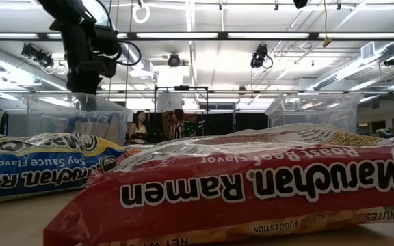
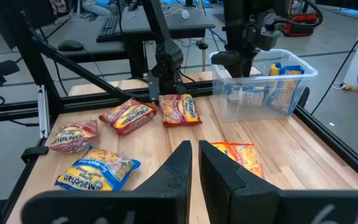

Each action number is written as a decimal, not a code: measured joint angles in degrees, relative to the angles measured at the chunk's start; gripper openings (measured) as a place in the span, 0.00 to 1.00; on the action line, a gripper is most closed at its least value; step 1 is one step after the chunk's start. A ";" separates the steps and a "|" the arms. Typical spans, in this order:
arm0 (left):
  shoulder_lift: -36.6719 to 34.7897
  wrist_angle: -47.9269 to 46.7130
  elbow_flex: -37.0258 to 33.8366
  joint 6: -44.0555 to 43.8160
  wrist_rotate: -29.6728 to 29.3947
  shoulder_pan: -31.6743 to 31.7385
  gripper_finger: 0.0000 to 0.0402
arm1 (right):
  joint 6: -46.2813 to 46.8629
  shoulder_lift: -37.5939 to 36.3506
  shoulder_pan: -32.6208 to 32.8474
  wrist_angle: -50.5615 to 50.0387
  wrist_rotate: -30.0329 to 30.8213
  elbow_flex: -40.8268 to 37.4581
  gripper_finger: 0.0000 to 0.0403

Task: Sort Maruchan noodles
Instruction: Put the blue noodle pack into the top left transparent bin

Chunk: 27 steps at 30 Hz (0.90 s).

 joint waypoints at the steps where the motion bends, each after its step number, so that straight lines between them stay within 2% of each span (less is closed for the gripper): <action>1: 0.01 -0.02 0.00 0.00 -1.20 -0.38 0.48 | 0.00 0.00 0.00 -0.01 0.00 0.00 0.09; 6: 0.02 -0.78 0.00 -1.48 -3.89 -0.90 0.47 | 0.00 0.00 0.00 0.00 0.00 0.00 0.09; 13: 0.03 -1.82 0.00 -1.89 -3.33 -0.90 0.50 | 0.00 0.00 0.00 0.01 -0.02 0.00 0.09; 17: 1.86 -3.74 0.00 -1.65 -0.19 -0.43 0.53 | 0.00 0.00 0.00 0.06 -0.02 0.00 0.09; 27: 5.69 -2.93 0.00 -1.23 -1.10 0.08 0.53 | 0.00 0.00 0.00 0.08 -0.02 0.00 0.09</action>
